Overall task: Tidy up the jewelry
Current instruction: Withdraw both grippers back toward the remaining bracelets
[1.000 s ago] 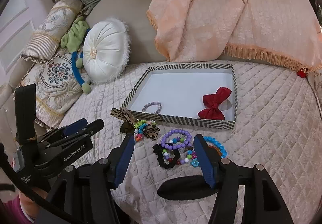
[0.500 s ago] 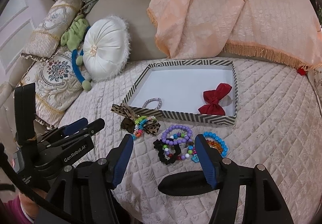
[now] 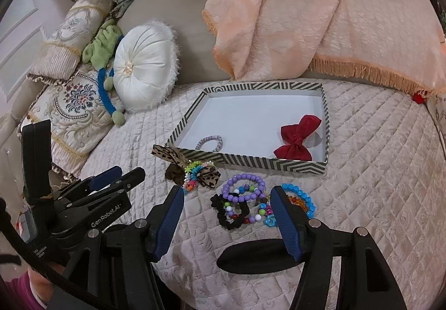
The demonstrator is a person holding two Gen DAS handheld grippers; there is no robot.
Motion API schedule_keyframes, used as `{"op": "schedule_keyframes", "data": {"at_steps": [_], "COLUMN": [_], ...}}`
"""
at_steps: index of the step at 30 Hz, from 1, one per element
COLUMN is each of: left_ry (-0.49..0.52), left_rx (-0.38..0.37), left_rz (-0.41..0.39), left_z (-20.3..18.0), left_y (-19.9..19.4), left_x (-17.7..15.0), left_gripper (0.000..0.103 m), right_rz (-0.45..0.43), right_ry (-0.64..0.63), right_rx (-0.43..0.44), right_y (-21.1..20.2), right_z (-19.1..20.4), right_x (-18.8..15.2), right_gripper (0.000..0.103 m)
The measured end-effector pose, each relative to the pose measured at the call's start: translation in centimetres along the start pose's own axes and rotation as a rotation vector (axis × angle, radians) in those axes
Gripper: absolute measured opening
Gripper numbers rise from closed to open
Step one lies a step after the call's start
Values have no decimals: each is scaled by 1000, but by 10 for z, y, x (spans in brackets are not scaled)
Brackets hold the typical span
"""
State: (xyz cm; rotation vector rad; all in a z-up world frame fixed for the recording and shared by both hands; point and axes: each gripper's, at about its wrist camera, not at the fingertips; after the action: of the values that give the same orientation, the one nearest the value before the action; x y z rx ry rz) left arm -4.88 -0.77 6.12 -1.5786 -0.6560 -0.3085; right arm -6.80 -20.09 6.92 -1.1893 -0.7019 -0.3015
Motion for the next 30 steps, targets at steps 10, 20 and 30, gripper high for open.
{"op": "schedule_keyframes", "data": {"at_steps": [10,20,30], "left_ry": [-2,0,-65], "left_rx": [3,4,-45], "left_rz": [10,13,91], "left_z": [3,3,23], "left_y": [4,5,13], "left_x": [-2,-3,9], "left_gripper": [45,45,45], "right_rz": [3,-2,14], "right_ry": [-1,-1,20], "right_rx": [6,3,-27], "right_y": [0,-3,-9], "right_z": [1,1,-20], "right_x": [-1,0,-6], "right_gripper": [62,63,63]}}
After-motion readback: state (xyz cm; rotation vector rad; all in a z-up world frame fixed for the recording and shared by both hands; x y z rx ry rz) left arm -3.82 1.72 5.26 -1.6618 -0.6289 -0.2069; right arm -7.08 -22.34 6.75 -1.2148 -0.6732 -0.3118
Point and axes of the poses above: each gripper's, at about its wrist camera, not at the fingertips, and y roughly the way its jaws point, z to its left, x to its top, and after that the axes turned 13 degrees about -y, right-handed
